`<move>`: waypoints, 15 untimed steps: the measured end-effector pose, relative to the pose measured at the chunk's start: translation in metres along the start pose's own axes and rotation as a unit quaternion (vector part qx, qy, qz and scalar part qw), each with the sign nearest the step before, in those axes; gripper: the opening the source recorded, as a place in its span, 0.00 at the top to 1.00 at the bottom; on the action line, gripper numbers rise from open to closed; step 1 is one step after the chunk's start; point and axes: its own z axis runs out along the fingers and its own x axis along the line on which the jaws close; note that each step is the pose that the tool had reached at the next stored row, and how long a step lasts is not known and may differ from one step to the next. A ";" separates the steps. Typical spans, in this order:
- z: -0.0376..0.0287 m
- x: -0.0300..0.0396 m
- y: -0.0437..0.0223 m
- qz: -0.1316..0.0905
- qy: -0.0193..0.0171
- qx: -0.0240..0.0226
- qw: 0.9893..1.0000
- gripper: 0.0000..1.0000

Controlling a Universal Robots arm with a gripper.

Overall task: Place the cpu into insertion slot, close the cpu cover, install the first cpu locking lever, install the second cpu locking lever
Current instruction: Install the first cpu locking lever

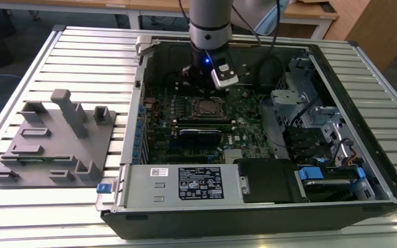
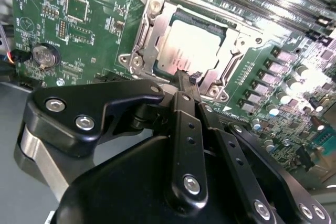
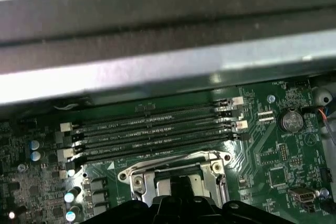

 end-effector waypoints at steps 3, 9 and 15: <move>-0.0002 -0.0004 -0.0026 0.000 0.000 0.000 1.000 0.90; -0.0003 -0.0007 -0.0039 0.000 0.000 0.000 1.000 0.90; -0.0001 -0.0023 -0.0036 0.000 0.000 0.000 1.000 0.90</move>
